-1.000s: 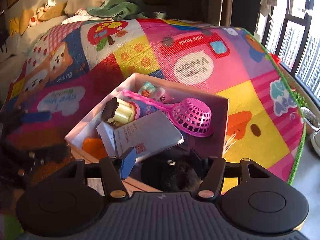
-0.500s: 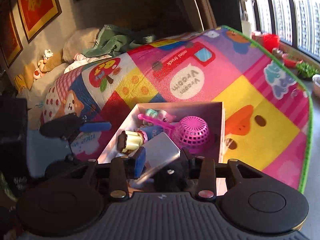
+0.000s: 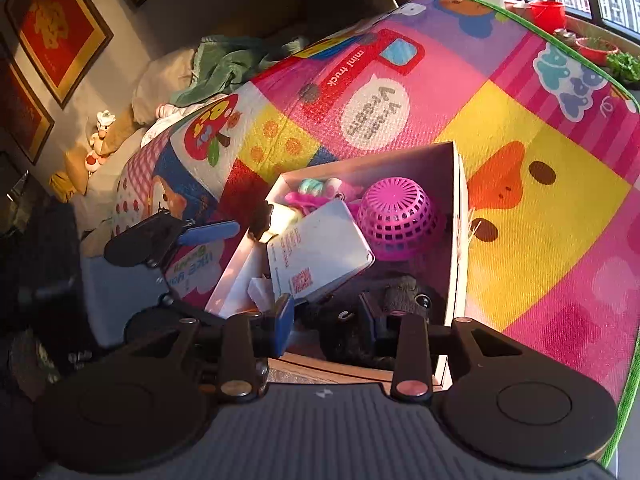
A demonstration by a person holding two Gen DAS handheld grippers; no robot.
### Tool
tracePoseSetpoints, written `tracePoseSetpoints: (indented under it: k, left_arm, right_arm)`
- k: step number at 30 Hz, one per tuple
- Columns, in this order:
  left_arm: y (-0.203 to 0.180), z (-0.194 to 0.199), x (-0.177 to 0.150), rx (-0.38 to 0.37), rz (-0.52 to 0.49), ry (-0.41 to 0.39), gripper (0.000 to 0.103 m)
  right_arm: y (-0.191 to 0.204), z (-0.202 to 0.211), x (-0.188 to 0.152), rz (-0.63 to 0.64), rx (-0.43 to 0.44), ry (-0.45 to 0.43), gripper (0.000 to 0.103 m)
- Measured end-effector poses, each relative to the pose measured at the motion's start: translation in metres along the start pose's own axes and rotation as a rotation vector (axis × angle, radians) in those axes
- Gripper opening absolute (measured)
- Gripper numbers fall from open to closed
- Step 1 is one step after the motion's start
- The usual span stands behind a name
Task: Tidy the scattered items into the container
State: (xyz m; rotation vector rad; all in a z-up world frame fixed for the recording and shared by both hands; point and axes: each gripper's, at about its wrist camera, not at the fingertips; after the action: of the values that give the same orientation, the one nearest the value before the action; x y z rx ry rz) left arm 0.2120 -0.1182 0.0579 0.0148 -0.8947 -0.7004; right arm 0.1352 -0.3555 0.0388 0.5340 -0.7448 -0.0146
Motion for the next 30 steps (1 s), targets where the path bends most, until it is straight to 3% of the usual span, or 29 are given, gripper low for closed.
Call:
tracePoseSetpoints:
  k: [5,8,11,14,16,18,19,20,22,24,27,30]
  left_arm:
    - [0.002,0.008,-0.005,-0.01,0.037,-0.009,0.103]
    - [0.002,0.029,-0.014,-0.003,0.076,-0.053,0.103]
    - [0.001,0.055,-0.031,0.002,0.144,-0.109,0.103]
    - [0.004,0.07,-0.048,0.008,0.223,-0.135,0.103]
    - [0.008,0.074,-0.057,-0.011,0.268,-0.134,0.103]
    - [0.01,0.075,-0.065,-0.049,0.289,-0.13,0.103]
    - [0.009,0.074,-0.068,-0.067,0.293,-0.131,0.103]
    - [0.008,0.073,-0.072,-0.08,0.294,-0.133,0.103]
    - [0.003,0.068,-0.076,-0.105,0.297,-0.135,0.103]
    - [-0.002,0.064,-0.076,-0.136,0.309,-0.14,0.103]
    - [-0.008,0.063,-0.075,-0.186,0.329,-0.155,0.103]
    - [-0.009,0.065,-0.076,-0.186,0.326,-0.163,0.103]
  right_arm:
    - [0.015,0.004,-0.003,0.068,-0.073,-0.066,0.034]
    - [0.026,0.002,0.002,0.115,-0.092,-0.116,0.034]
    - [0.026,-0.018,0.011,0.097,-0.062,-0.079,0.034]
    - [0.025,-0.047,0.01,0.114,-0.143,-0.019,0.034]
    - [0.031,-0.051,0.004,0.173,-0.2,-0.036,0.032]
    - [0.033,-0.033,0.004,0.175,-0.181,-0.079,0.033]
    - [0.031,-0.019,0.004,0.167,-0.174,-0.127,0.041]
    - [0.028,-0.005,0.005,0.159,-0.19,-0.184,0.06]
    - [0.019,0.017,0.006,0.131,-0.249,-0.281,0.083]
    - [0.004,0.021,0.007,0.079,-0.26,-0.27,0.085]
    - [-0.019,0.008,0.004,-0.022,-0.23,-0.177,0.085]
    - [-0.033,-0.009,-0.002,-0.103,-0.183,-0.114,0.086]
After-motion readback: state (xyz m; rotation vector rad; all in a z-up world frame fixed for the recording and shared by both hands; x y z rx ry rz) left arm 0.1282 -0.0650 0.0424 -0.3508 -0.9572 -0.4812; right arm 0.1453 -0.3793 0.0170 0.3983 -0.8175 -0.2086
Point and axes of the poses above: each gripper's, at about its wrist camera, not at the fingertips, and z roughly against the way its jaws point, y to its left, x to its top, and after that the axes turned 2 degrees about x, right-handed
